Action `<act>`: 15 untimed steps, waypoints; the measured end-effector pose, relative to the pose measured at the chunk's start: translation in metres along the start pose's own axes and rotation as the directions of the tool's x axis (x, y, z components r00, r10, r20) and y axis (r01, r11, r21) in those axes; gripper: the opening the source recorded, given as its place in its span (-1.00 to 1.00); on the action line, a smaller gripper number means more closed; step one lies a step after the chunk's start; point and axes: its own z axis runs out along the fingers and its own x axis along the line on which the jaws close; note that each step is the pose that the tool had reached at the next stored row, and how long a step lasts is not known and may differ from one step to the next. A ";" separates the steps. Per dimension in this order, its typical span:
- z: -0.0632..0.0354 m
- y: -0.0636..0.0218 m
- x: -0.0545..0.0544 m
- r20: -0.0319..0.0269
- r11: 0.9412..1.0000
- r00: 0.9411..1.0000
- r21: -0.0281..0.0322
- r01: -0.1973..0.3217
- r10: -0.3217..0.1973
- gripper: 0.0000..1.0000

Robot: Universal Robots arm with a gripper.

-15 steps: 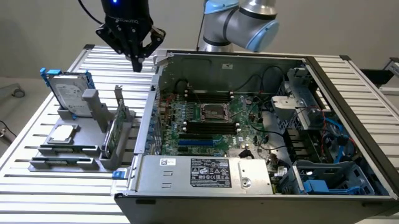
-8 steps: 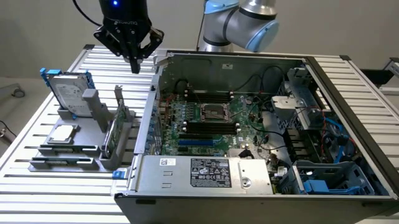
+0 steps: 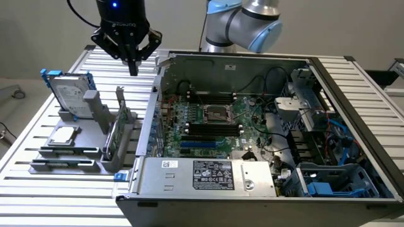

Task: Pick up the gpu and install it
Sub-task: 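Reach for the gpu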

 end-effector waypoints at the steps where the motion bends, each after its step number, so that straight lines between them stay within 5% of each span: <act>1: 0.0006 0.0003 0.003 0.000 1.000 1.000 0.002 0.002 -0.002 -0.79; 11: 0.0077 0.0019 0.039 -0.002 0.999 1.000 0.030 0.014 -0.014 -0.79; 15: 0.0121 0.0021 0.052 -0.003 0.999 1.000 0.032 0.016 -0.016 -0.79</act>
